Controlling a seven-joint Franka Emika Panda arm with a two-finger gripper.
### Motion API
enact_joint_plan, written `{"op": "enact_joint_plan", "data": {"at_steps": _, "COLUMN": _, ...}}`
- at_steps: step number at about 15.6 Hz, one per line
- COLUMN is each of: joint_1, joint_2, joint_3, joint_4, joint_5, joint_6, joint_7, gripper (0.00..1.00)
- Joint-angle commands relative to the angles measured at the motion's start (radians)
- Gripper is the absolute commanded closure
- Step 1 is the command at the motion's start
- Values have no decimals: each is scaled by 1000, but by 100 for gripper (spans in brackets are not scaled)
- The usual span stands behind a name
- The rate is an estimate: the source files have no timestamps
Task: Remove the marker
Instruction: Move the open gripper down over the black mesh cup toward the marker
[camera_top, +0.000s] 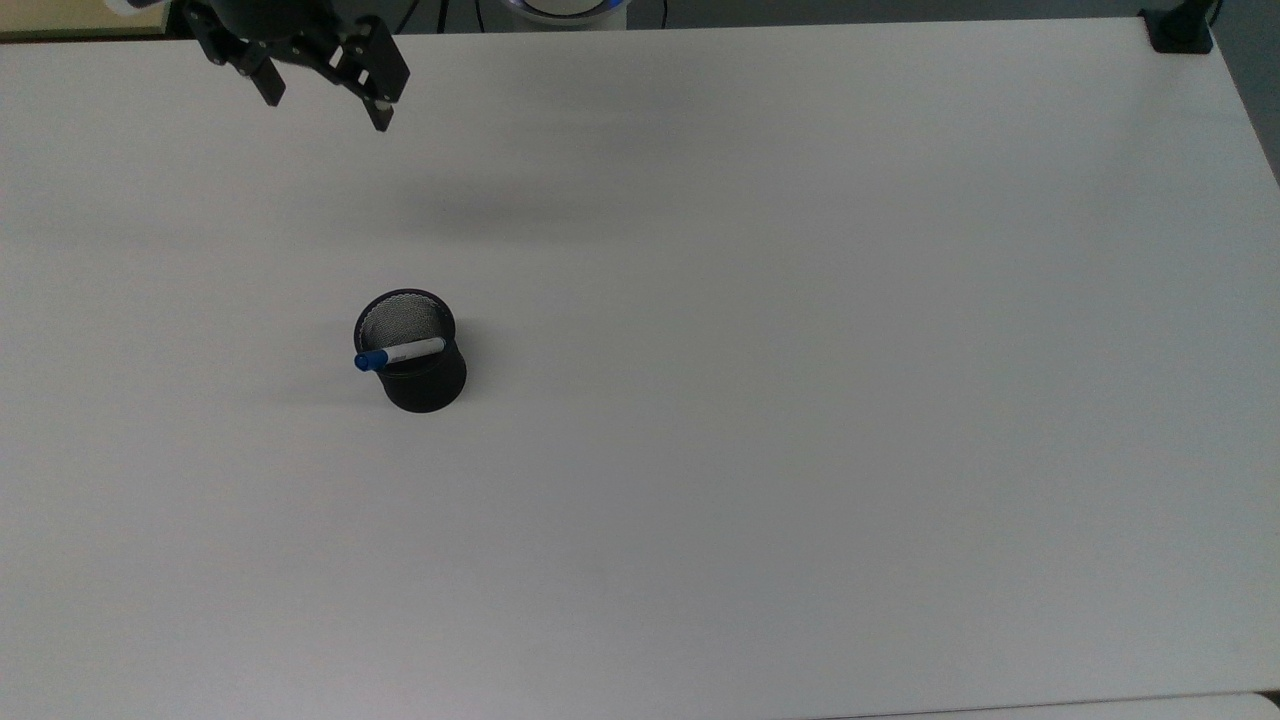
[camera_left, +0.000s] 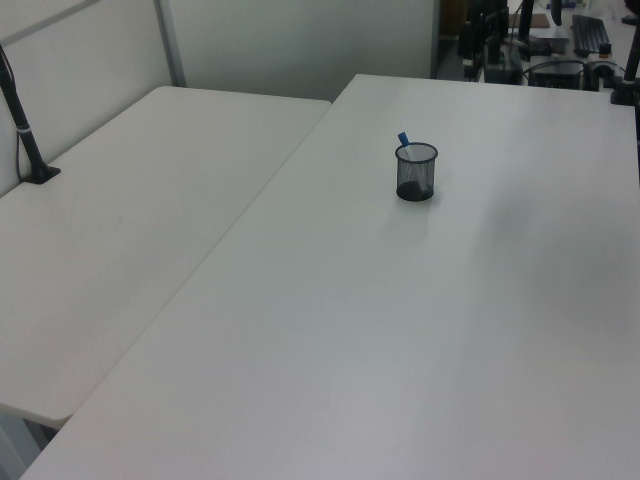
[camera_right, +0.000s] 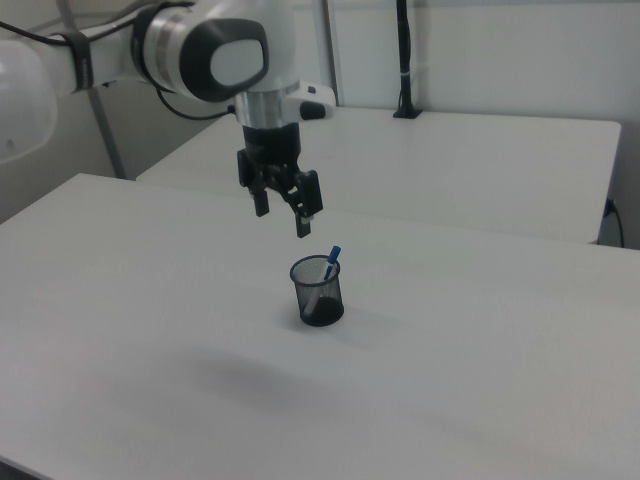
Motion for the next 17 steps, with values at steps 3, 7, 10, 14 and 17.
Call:
{"op": "enact_joint_plan", "data": {"at_steps": 3, "joint_1": -8, "joint_2": 74, "joint_3": 1, "joint_4": -6, "joint_5": 55, "joint_6": 82, "joint_7": -19, "gripper": 0}}
{"op": "enact_joint_plan", "data": {"at_steps": 7, "joint_1": -3, "joint_2": 145, "joint_3": 4, "joint_4": -3, "joint_5": 60, "joint_6": 204, "joint_7": -45, "gripper": 0}}
{"op": "enact_joint_plan", "data": {"at_steps": 10, "joint_1": -5, "joint_2": 167, "joint_3": 4, "joint_4": -3, "joint_5": 65, "joint_6": 272, "joint_7": -33, "gripper": 4}}
{"op": "enact_joint_plan", "data": {"at_steps": 14, "joint_1": -2, "joint_2": 190, "joint_3": 4, "joint_4": -4, "joint_5": 78, "joint_6": 382, "joint_7": 9, "gripper": 10}}
{"op": "enact_joint_plan", "data": {"at_steps": 17, "joint_1": 3, "joint_2": 225, "joint_3": 10, "joint_4": -3, "joint_5": 74, "joint_6": 435, "joint_7": 59, "gripper": 10}}
